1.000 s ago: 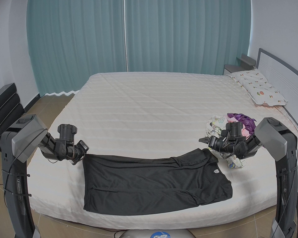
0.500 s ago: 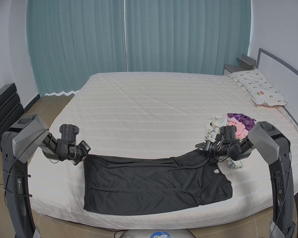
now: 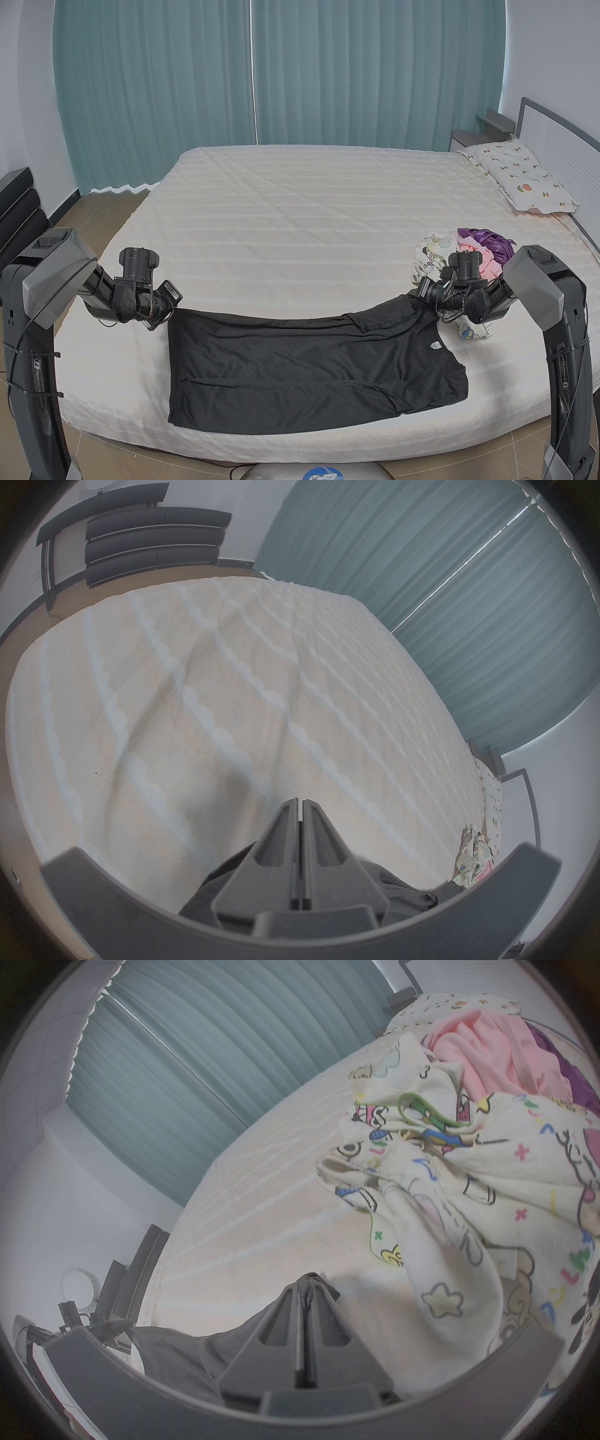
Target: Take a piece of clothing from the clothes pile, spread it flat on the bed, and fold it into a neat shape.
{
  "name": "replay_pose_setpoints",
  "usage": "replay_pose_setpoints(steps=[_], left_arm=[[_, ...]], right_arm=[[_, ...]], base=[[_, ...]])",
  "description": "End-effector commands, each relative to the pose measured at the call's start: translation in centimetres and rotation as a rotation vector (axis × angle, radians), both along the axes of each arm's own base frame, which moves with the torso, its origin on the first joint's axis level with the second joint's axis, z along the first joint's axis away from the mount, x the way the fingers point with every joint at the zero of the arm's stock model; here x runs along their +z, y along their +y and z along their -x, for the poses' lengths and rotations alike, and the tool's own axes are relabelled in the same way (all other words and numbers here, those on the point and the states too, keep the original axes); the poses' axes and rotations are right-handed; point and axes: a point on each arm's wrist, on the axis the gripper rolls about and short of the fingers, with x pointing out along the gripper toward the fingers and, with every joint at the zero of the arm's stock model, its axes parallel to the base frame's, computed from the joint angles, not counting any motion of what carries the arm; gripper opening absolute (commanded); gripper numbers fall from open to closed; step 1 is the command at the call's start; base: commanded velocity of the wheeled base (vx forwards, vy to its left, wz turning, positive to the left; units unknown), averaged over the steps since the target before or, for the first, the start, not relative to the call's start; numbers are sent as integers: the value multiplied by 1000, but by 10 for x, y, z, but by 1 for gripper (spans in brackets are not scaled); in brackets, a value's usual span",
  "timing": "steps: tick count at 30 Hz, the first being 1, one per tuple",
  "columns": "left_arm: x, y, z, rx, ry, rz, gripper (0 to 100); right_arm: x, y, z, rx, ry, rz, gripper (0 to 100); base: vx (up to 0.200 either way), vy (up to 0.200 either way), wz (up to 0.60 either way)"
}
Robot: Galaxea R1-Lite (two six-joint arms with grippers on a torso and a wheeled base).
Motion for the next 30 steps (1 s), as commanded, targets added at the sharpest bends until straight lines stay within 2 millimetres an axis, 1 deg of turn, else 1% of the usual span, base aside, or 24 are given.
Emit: replay_pose_setpoints(steps=[1, 5, 8, 12, 17, 19, 20, 23, 26, 28, 30], left_arm=[[8, 3, -2, 19, -30, -11, 0], [10, 7, -3, 35, -42, -17, 0], [12, 9, -5, 42, -51, -19, 0], [13, 13, -7, 55, -80, -22, 0], [13, 16, -9, 63, -108, -25, 0], [11, 16, -10, 63, -108, -25, 0], [8, 15, -10, 59, -102, -25, 0], [8, 15, -9, 51, -97, -35, 0], [7, 15, -6, 37, -86, -52, 0], [6, 15, 0, 33, -71, -56, 0], [11, 15, 5, 27, -71, -60, 0]], right_arm=[[8, -11, 5, -20, -53, -7, 0], [0, -13, 9, -27, -120, -9, 0], [-2, -13, 9, -31, -156, -9, 0], [4, -13, 7, -38, -192, -9, 0], [5, -13, 5, -60, -225, -3, 0], [5, -13, 7, -60, -225, -3, 0], [2, -11, 10, -56, -217, -2, 0], [2, -11, 14, -54, -228, -2, 0], [8, -10, 18, -55, -273, -5, 0], [14, -12, 25, -56, -303, 2, 0], [17, -13, 33, -53, -317, 4, 0]], base=[[0, 0, 0], [0, 0, 0], [0, 0, 0], [0, 0, 0], [0, 0, 0], [0, 0, 0], [0, 0, 0], [0, 0, 0], [0, 0, 0], [0, 0, 0], [0, 0, 0]])
